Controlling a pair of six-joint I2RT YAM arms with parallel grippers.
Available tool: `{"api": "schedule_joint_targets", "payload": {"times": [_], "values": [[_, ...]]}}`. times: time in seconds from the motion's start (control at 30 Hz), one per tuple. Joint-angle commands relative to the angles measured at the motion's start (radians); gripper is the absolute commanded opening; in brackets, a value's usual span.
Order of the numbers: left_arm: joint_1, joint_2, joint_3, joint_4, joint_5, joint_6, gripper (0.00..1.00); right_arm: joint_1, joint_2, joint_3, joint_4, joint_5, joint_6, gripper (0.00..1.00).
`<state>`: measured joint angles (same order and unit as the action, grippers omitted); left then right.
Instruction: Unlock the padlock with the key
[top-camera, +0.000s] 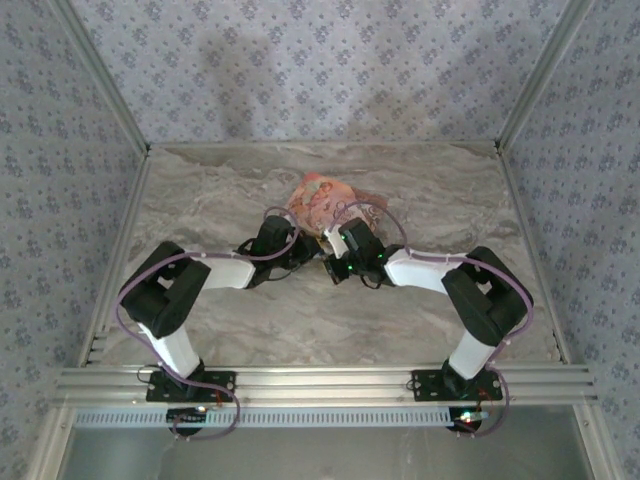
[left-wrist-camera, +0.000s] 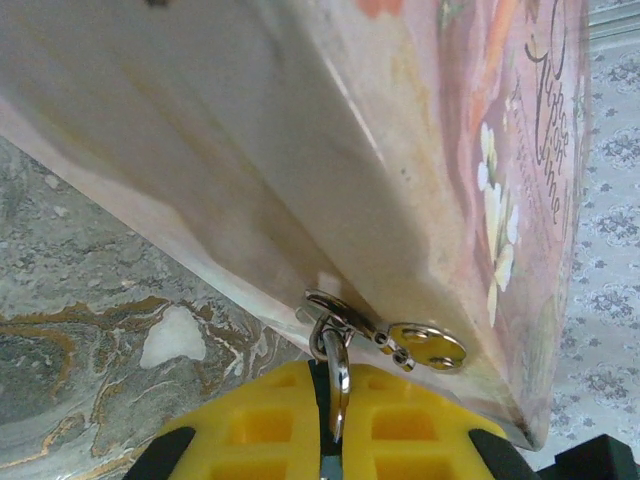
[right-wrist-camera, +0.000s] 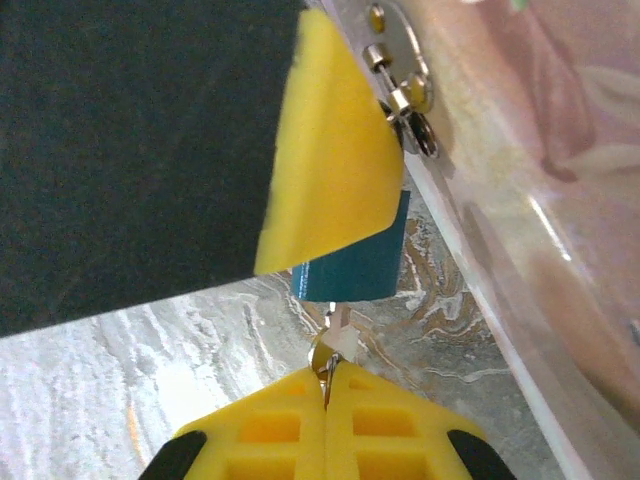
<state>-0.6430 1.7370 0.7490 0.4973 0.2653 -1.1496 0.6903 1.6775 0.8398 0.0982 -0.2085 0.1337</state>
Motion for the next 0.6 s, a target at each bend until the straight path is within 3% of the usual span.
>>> {"api": "schedule_joint_targets", "payload": {"times": [0.0, 0.07, 0.1, 0.37, 0.57], "values": [[-0.006, 0.011, -0.029, 0.003, 0.01, -0.021, 0.0, -0.051, -0.02, -0.024, 0.062, -0.156, 0.083, 0.02], [-0.003, 0.002, -0.03, 0.004, 0.011, -0.022, 0.0, -0.07, -0.036, -0.037, 0.071, -0.164, 0.101, 0.23], [0.0, 0.001, -0.027, 0.0, 0.011, -0.021, 0.0, -0.072, -0.048, -0.045, 0.074, -0.151, 0.102, 0.29], [0.002, 0.004, -0.012, 0.008, 0.031, -0.035, 0.0, -0.068, -0.091, -0.058, 0.045, -0.091, 0.079, 0.42], [0.003, -0.011, 0.003, -0.004, 0.038, -0.038, 0.0, -0.039, -0.055, -0.02, 0.02, -0.07, 0.054, 0.43]]}}
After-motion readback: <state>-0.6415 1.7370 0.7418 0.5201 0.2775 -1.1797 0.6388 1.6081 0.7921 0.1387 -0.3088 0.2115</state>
